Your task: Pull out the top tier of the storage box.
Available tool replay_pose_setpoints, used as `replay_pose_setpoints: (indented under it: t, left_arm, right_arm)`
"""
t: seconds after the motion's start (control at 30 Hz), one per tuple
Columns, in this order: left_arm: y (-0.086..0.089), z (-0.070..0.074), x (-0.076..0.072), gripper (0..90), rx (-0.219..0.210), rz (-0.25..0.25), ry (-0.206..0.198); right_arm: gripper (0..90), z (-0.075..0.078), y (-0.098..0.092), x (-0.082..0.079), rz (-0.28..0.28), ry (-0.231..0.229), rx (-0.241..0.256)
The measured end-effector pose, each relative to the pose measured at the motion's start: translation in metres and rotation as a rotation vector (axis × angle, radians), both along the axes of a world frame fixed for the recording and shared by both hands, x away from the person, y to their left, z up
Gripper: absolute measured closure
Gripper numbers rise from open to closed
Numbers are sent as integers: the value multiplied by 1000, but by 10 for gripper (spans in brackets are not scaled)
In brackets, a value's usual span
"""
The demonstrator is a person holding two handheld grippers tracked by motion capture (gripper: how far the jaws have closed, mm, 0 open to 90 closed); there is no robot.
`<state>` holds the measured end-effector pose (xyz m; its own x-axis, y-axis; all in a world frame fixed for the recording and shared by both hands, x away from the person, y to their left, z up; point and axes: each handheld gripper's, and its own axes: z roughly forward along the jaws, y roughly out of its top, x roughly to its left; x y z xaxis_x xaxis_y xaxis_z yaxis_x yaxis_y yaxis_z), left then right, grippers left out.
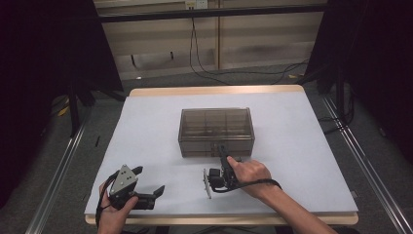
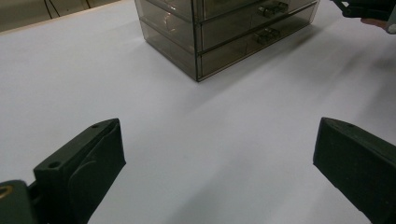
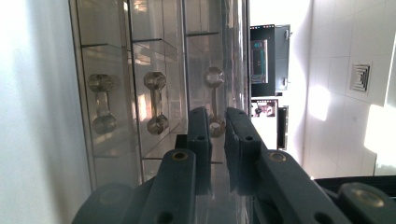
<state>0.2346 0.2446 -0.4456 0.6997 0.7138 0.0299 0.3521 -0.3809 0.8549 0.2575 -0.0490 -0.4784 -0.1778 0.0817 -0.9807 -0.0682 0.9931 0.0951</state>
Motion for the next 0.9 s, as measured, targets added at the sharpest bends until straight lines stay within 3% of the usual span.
replay_pose_setpoints:
  t: [0.17,0.33,0.9]
  left_arm:
    - [0,0,0,19,-5,-3,-3]
    - [0,0,0,19,-9,2,-4]
    - [1,0,0,19,-11,7,-9]
  right_arm:
    - [818,2,0,-3,-16,23,24]
    - [819,3,0,-7,2,17,5]
    - [818,4,-1,-16,-6,33,30]
